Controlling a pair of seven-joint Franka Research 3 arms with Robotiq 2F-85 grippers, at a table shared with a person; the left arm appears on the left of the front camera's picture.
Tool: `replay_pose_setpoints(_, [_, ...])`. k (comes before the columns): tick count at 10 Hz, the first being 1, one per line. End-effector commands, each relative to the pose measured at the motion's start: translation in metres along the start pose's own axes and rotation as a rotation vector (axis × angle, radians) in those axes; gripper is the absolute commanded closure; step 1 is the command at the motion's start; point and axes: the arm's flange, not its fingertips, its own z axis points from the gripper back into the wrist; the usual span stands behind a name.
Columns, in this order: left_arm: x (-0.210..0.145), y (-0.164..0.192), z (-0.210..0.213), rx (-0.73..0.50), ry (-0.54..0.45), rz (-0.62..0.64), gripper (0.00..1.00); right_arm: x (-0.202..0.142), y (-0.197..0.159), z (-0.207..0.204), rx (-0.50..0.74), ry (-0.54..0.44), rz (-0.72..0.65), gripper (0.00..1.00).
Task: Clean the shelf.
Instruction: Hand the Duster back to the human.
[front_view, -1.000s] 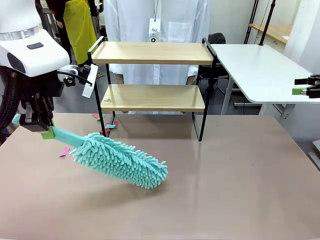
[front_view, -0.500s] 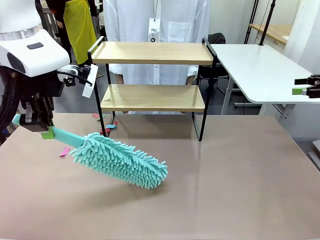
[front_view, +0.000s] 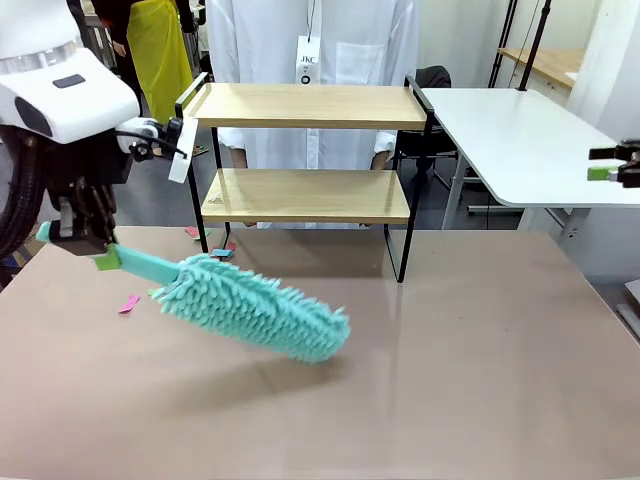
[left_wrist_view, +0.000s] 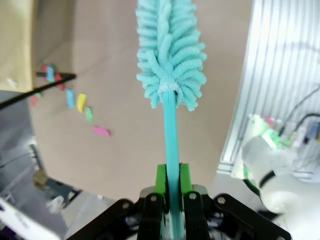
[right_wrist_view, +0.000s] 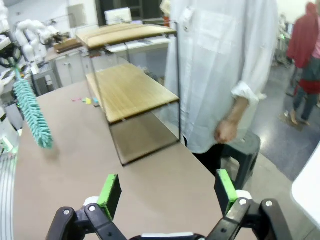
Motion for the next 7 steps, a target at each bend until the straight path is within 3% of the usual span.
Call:
replay_pose_setpoints(1, [0.002,0.010,-0.007,-0.004,-0.152,-0.030,0.87,0.041,0.020,0.006,0.118,-0.032,0.069,0.00])
replay_pose_setpoints(5, [-0.008,0.022,-0.043,-0.008,-0.421,-0.061,0.87,0.085,0.076,-0.033,0.415,-0.143,0.075,0.00])
replay_pose_setpoints(7, [-0.013,0.023,-0.061,0.027,-0.566,-0.066,0.87,0.097,0.107,-0.072,0.512,-0.127,0.013,0.00])
